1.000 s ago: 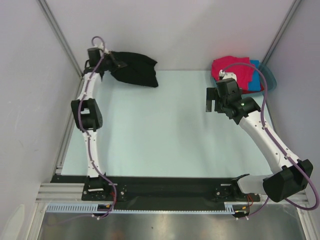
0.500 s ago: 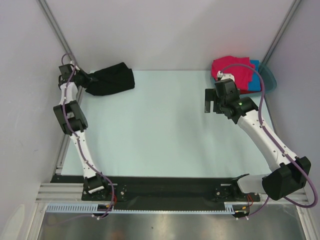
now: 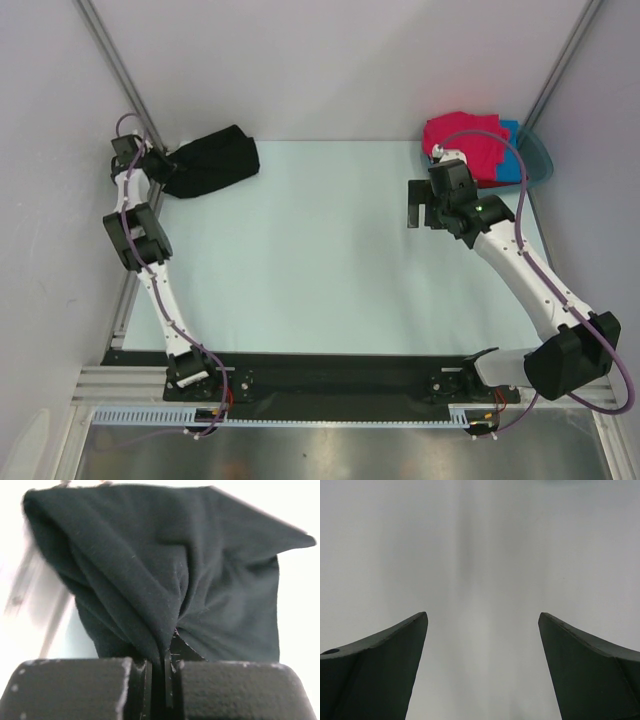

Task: Fold and stack the t-shirts
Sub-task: Neatly place the folded tshirt to the corner

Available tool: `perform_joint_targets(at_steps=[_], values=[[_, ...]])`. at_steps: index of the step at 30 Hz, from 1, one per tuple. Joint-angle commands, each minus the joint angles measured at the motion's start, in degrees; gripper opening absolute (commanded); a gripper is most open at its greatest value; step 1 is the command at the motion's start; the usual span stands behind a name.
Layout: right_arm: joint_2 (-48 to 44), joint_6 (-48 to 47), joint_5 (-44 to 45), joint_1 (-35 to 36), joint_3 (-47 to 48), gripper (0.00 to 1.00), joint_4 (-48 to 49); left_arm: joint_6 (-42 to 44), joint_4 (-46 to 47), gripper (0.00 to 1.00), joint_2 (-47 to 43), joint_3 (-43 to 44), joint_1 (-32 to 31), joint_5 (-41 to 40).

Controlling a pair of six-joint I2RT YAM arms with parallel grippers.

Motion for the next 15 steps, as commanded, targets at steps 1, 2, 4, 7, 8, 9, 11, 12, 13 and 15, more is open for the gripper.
perform_joint_targets(at_steps=[1,2,4,7,8,9,11,12,13,15], values=[[0.65,0.65,-1.25,-0.11,-0.08,1.0,2.22,4.21,1.27,0.0,-6.87,-3.56,-0.06,-9.07],[0.74,0.73,-1.34,-0.2,-0.08,1.0,2.31,6.05,1.53,0.0,-8.01,-4.8,-0.85,-10.76],[0.65,0.73,-1.52,-0.2,-0.26,1.0,2.39,6.68,3.72,0.01,-10.29,-8.22,-1.12,-12.44],[0.74,0.47,-1.61,-0.11,-0.52,1.0,2.48,8.78,3.3,0.02,-10.75,-8.07,-2.52,-16.74],[0.65,0.47,-1.61,-0.2,-0.52,1.0,2.48,9.14,3.21,0.02,-10.66,-7.8,-2.7,-19.28],[0.65,0.47,-1.52,-0.11,-0.61,1.0,2.4,9.4,3.12,0.02,-10.66,-7.45,-3.13,-20.87],[0.57,0.38,-1.25,-0.11,-0.78,1.0,2.4,9.76,1.55,0.0,-11.01,-6.92,-4.1,-24.73],[0.56,0.21,-1.25,-0.2,-0.87,1.0,2.48,9.58,1.36,0.0,-11.27,-7.09,-4.28,-27.62],[0.74,0.21,-0.99,-0.2,-0.79,1.0,2.48,9.5,1.62,0.0,-11.53,-8.31,-4.46,-28.87],[0.83,0.03,-0.99,-0.2,-0.78,1.0,2.57,9.14,2.06,0.0,-12.06,-9.2,-4.72,-32.02]])
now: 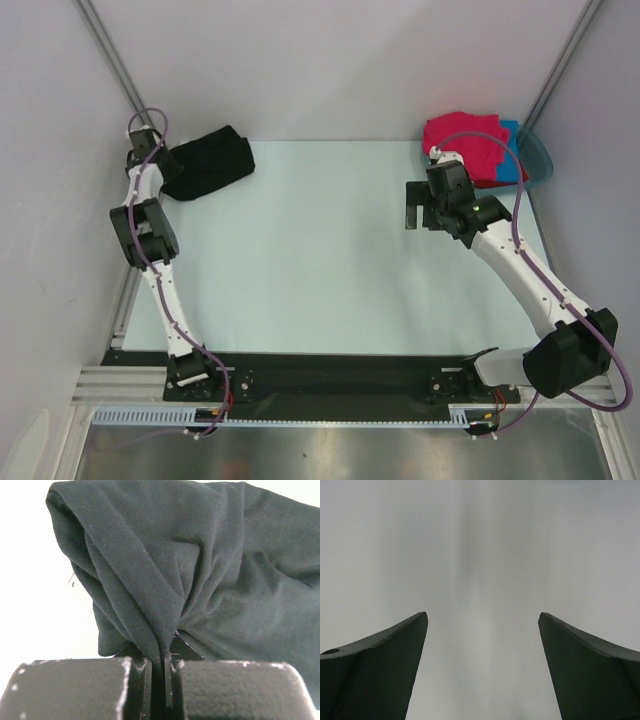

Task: Fold and stack the t-shirts
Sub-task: Neatly place the folded tshirt to the corner

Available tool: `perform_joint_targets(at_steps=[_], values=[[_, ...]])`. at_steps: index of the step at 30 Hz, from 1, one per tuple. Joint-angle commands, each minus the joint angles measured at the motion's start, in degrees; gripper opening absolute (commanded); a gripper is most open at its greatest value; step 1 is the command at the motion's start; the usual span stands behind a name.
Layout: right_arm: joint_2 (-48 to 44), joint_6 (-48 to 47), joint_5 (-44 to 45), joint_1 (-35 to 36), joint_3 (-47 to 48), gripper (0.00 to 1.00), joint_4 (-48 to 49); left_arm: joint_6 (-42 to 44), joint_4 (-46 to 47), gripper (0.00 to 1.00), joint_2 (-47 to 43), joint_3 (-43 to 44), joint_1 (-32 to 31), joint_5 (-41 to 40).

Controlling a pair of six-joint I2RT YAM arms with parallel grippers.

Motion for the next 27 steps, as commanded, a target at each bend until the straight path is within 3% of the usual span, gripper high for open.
perform_joint_targets(at_steps=[1,4,6,9,10,21,27], values=[[0.13,-0.21,0.21,-0.2,0.07,1.0,1.48,1.69,0.79,0.0,-5.75,-0.62,-0.41,-10.45],[0.13,-0.47,0.74,-0.2,-0.02,1.0,1.39,3.18,-0.44,0.03,-4.78,0.7,-0.68,-11.16],[0.13,-0.47,0.74,-0.2,-0.11,1.0,1.39,3.88,-0.87,0.14,-4.08,1.32,-0.68,-10.9],[0.04,-0.39,0.21,-0.2,-0.11,1.0,1.65,4.77,-2.01,0.63,-3.29,2.98,-0.59,-10.98],[0.13,-0.39,0.3,-0.2,-0.11,1.0,1.57,4.77,-2.37,0.99,-3.37,3.25,-0.68,-11.59],[0.39,-0.12,-1.02,-0.2,-0.63,1.0,2.71,4.06,-1.06,1.0,-11.45,0.53,-3.14,-8.35],[1.01,1.28,-4.35,-0.2,-1.34,1.0,5.07,2.74,-9.83,1.0,-16.63,5.63,-9.37,-9.31]])
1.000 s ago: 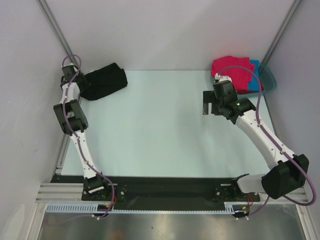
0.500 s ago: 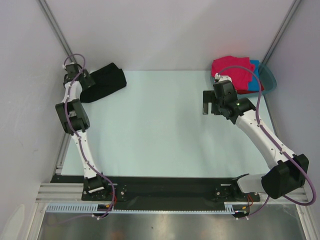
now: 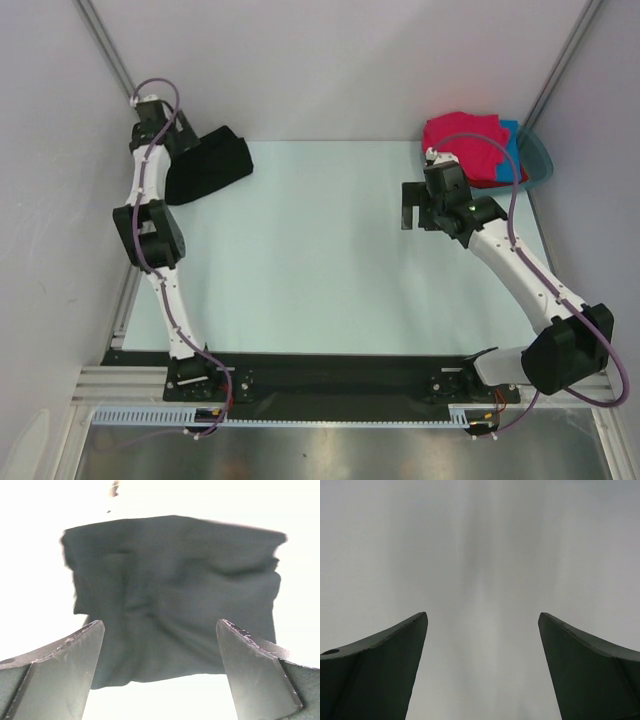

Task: Fold and stack the t-shirts
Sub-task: Neatly place the folded tshirt to the corner, then reset both grippers

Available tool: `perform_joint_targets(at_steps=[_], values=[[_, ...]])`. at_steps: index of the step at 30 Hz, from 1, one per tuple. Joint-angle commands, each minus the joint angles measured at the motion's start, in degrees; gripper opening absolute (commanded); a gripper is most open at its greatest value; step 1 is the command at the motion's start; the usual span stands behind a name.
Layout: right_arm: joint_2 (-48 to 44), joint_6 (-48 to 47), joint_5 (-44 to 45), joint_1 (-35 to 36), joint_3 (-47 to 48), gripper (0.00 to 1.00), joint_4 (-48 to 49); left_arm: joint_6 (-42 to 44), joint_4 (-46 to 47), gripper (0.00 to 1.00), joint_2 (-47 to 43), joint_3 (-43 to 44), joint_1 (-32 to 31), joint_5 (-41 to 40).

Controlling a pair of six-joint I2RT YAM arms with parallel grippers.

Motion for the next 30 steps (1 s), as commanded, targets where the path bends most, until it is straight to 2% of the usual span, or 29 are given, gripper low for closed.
perform_joint_targets(at_steps=[1,4,7,8,12,14,18,22,30], values=[[0.66,1.74,-3.0,-0.14,-0.33,1.0,3.7,-1.19,-4.29,1.0,-9.52,3.53,-6.42,0.06],[1.36,2.62,-4.76,-0.05,-0.42,1.0,5.02,-1.89,-5.7,1.0,-14.87,-0.33,-9.5,1.38],[2.85,3.33,-4.85,0.83,0.02,1.0,5.29,1.34,-4.31,1.0,-21.27,-6.91,-16.26,-5.44],[3.73,3.5,-4.5,1.18,0.28,1.0,4.68,1.79,-3.95,1.0,-22.61,-8.76,-18.63,-5.39],[4.88,3.94,-1.52,3.81,0.9,1.0,3.97,-2.58,-5.87,1.0,-27.45,-14.13,-21.55,-4.6],[5.49,4.64,-1.86,4.26,0.72,1.0,4.23,-5.67,-2.13,1.0,-31.47,-24.19,-23.04,-0.32],[6.63,4.82,-1.87,5.4,0.9,1.0,4.15,-3.92,4.92,1.0,-38.17,-35.9,-26.82,0.32],[9.7,4.38,-1.42,6.28,2.21,1.0,3.53,-4.8,5.81,1.0,-40.55,-39.53,-28.67,2.17],[13.93,5.35,-0.72,9.0,4.24,1.0,2.56,-2.95,5.29,1.0,-43.36,-44.46,-34.82,0.5]])
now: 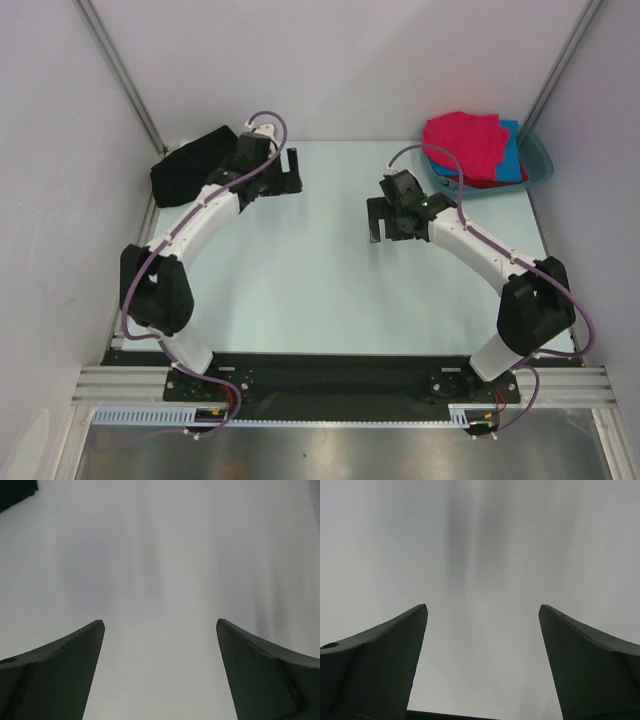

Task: Fold and stack the t-shirts
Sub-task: Reset both grippers

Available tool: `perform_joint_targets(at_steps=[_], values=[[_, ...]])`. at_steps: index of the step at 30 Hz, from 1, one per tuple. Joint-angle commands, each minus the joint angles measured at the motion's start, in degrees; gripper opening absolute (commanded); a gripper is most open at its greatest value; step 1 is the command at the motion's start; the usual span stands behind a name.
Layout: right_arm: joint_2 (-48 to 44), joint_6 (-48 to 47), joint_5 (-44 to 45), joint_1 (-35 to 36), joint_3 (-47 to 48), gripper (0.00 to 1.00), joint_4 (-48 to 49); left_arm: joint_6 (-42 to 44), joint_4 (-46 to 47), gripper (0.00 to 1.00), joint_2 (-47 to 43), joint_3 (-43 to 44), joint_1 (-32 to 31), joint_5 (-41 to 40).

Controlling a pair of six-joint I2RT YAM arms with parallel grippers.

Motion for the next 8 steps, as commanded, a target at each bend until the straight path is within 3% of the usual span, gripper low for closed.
perform_joint_targets(at_steps=[1,8], values=[[0.71,0.98,1.53,1.29,2.88,1.0,0.01,0.37,2.4,1.0,-5.55,-2.69,-2.69,-0.59],[2.2,1.24,2.5,1.91,3.5,1.0,-0.69,0.63,5.65,1.0,-10.73,-10.7,-6.57,-5.51]])
